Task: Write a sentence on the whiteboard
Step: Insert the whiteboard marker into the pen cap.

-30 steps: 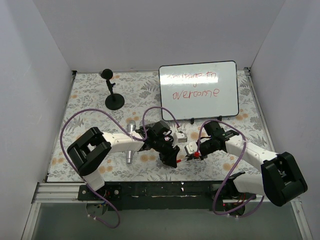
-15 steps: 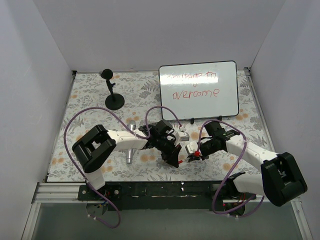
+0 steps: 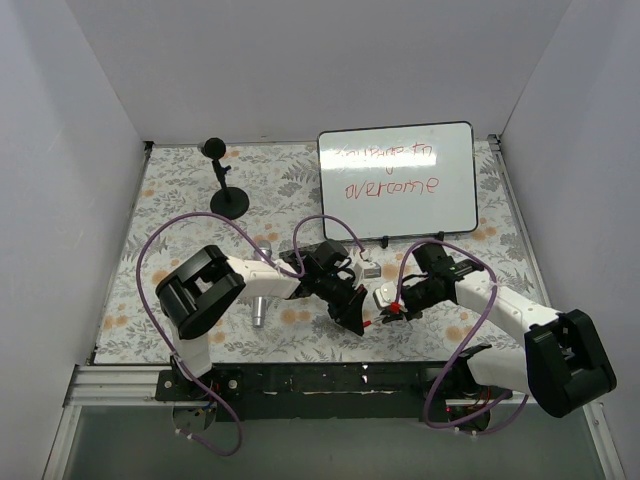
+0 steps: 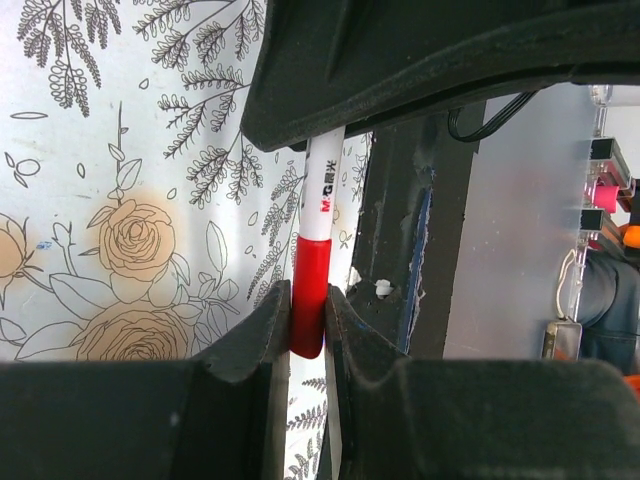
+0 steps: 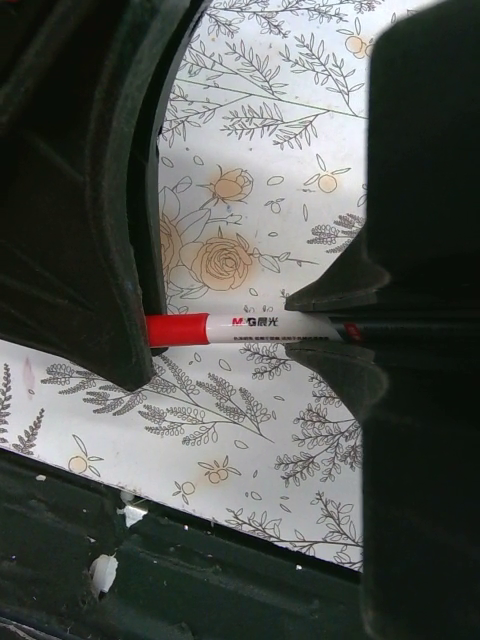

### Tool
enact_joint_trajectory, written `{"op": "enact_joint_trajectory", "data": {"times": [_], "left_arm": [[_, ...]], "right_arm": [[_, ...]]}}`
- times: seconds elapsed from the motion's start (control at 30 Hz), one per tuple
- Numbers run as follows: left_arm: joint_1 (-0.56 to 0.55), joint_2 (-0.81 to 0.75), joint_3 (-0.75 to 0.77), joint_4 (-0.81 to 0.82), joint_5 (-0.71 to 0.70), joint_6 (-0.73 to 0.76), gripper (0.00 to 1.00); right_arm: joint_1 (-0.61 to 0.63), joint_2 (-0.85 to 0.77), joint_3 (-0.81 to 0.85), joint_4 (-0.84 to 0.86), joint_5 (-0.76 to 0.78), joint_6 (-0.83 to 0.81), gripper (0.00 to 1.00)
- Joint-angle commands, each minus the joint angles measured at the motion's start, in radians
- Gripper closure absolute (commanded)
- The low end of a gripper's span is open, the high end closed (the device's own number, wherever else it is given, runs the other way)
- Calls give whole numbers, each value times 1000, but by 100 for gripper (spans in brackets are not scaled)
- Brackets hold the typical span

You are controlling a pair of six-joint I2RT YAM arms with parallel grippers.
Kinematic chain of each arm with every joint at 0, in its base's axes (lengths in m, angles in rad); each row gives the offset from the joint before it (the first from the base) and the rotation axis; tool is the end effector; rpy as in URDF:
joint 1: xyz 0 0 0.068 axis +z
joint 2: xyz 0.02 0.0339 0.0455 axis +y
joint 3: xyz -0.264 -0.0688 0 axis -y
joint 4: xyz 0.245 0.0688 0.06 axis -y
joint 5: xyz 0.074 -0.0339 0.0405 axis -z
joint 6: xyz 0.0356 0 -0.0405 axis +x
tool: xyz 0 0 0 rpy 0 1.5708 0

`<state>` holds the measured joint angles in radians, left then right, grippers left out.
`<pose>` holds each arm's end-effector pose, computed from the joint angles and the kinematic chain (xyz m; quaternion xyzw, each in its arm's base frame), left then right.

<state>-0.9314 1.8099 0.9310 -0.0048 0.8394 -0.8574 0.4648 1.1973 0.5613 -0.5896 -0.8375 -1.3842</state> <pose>0.1858 -0.2943 0.1440 -0.1690 -0.8542 0.4800 0.1067 0.1576 0.1086 0.1700 -0.7606 0.4863 0.2894 0.3183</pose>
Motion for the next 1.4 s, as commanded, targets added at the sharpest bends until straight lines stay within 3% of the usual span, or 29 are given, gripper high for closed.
{"op": "enact_joint_trajectory", "data": {"times": [0.0,0.6,0.93,1.03,1.27,1.37], "left_arm": [[-6,-40,123,410,4,-81,100],[-6,-81,118,560,-19,-103,100],[-6,-40,161,744,3,-213,100],[-6,-61,149,672,-2,-169,100],[-4,-184,43,332,-94,15,100],[-6,-236,11,243,-138,58,77]], "right_arm": [[40,-7,19,43,-169,1,99],[48,7,9,83,-173,33,99],[51,4,15,85,-163,45,99],[41,-8,11,96,-121,50,99],[-49,-28,9,88,-109,44,99],[-58,-34,11,82,-112,39,99]]}}
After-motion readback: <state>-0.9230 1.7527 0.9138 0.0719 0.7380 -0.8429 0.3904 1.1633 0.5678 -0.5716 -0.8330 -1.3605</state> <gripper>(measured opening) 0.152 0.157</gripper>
